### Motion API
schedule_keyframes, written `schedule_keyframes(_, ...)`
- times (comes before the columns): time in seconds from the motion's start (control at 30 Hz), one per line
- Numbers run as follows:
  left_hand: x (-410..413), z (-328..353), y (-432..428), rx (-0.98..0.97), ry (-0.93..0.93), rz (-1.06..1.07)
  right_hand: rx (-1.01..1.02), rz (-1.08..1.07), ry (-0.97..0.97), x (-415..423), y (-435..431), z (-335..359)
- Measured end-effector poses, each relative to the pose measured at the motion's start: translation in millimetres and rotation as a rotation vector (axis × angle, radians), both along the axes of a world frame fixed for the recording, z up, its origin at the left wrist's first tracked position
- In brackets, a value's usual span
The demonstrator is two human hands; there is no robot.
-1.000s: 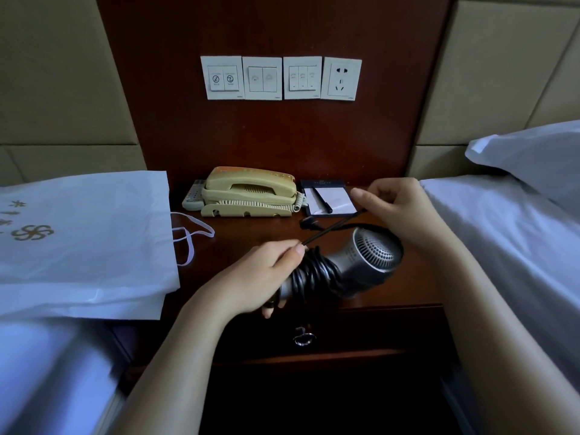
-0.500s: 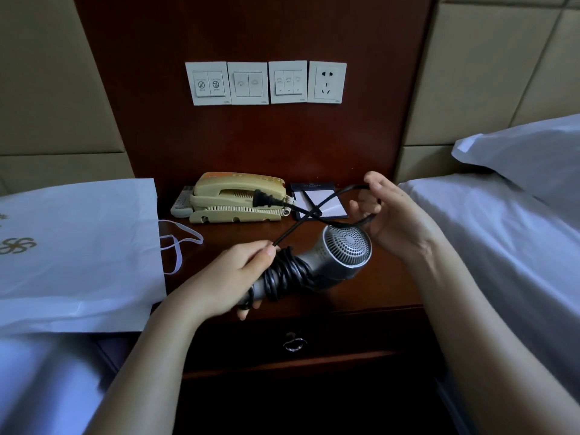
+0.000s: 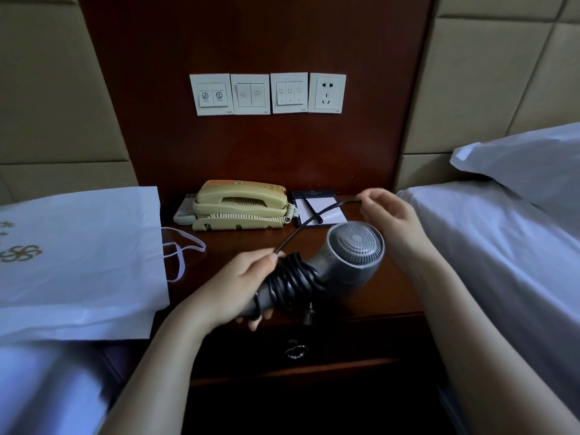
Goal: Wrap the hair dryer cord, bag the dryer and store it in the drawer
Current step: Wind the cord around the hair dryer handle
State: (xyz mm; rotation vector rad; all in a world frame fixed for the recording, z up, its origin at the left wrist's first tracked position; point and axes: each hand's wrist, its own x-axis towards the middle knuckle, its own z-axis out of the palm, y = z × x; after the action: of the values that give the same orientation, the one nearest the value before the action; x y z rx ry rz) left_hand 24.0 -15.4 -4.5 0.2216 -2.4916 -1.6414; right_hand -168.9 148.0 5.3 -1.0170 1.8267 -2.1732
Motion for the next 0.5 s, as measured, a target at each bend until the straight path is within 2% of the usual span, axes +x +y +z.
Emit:
schedule_keyframes(0.17,-4.2,0.3,-7.1,0.305,0.144,0.062,0.332,-0.072,0.284,-2.2,-1.2,-15.1)
schedule_keyframes(0.27,-9.8,-3.4,-17.0,0.505,0.145,0.123,0.582,0.033,0.338,2.8,-4.0,-21.5)
schedule_keyframes(0.4,-14.3,-10.4,-33.7,0.525,0.121,0.323,0.85,0.245,0.243,25.1,-6.4,-15.4)
schedule_keyframes(0.5,-14.4,-16.9,-43.6,0.531,0.081,0.442,0.939,0.357,0.272,42.6,-6.3,-6.7)
